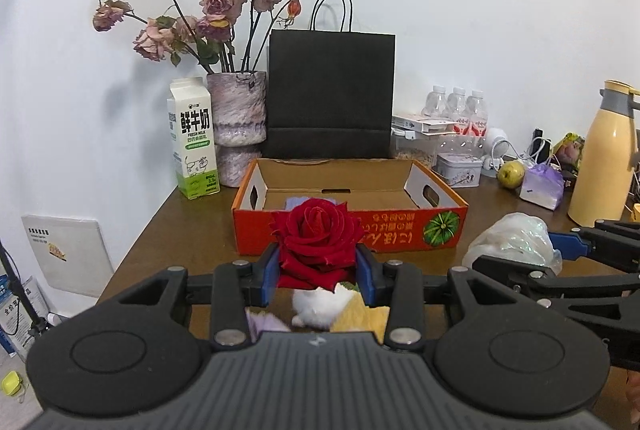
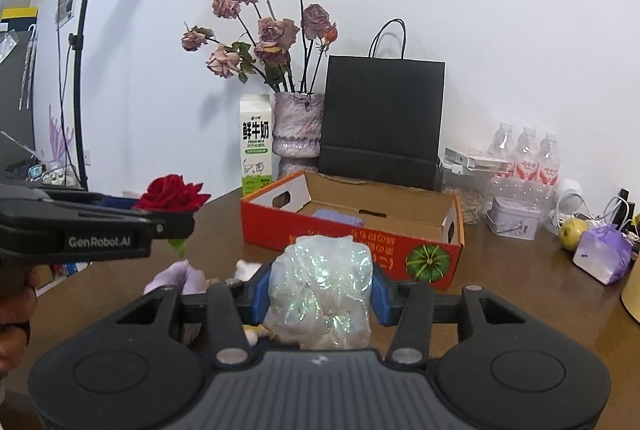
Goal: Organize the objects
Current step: 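Lift the rose and plastic bag and carry them toward the box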
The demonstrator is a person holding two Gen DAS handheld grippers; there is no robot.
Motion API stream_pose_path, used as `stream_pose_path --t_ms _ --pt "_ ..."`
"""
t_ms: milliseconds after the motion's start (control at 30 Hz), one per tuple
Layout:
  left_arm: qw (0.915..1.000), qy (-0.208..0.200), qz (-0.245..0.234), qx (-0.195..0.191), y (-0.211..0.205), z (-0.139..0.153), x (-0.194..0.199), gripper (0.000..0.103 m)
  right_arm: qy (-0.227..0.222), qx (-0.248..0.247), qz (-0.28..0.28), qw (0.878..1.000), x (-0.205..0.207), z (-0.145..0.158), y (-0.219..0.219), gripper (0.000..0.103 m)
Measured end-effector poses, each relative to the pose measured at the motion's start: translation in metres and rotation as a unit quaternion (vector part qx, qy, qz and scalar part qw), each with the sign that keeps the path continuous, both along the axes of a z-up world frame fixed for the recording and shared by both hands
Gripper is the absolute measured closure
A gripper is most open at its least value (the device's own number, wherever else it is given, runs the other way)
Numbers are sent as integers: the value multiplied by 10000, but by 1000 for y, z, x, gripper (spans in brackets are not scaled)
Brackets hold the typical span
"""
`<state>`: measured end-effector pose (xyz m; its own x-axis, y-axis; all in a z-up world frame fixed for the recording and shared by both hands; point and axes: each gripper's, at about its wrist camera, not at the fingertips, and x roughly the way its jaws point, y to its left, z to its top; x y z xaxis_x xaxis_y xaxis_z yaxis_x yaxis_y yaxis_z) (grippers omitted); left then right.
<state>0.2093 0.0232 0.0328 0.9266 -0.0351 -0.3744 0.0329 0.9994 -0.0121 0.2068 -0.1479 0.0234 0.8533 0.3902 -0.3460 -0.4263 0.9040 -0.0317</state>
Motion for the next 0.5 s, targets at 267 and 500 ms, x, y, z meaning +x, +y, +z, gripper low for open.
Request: stream_pose_path --t_ms 267,500 --pt "9998 -69 177 -38 2 7 46 64 -61 25 21 10000 47 10 8 56" --pt "9998 47 186 -90 2 6 88 63 -117 78 109 9998 86 18 16 56"
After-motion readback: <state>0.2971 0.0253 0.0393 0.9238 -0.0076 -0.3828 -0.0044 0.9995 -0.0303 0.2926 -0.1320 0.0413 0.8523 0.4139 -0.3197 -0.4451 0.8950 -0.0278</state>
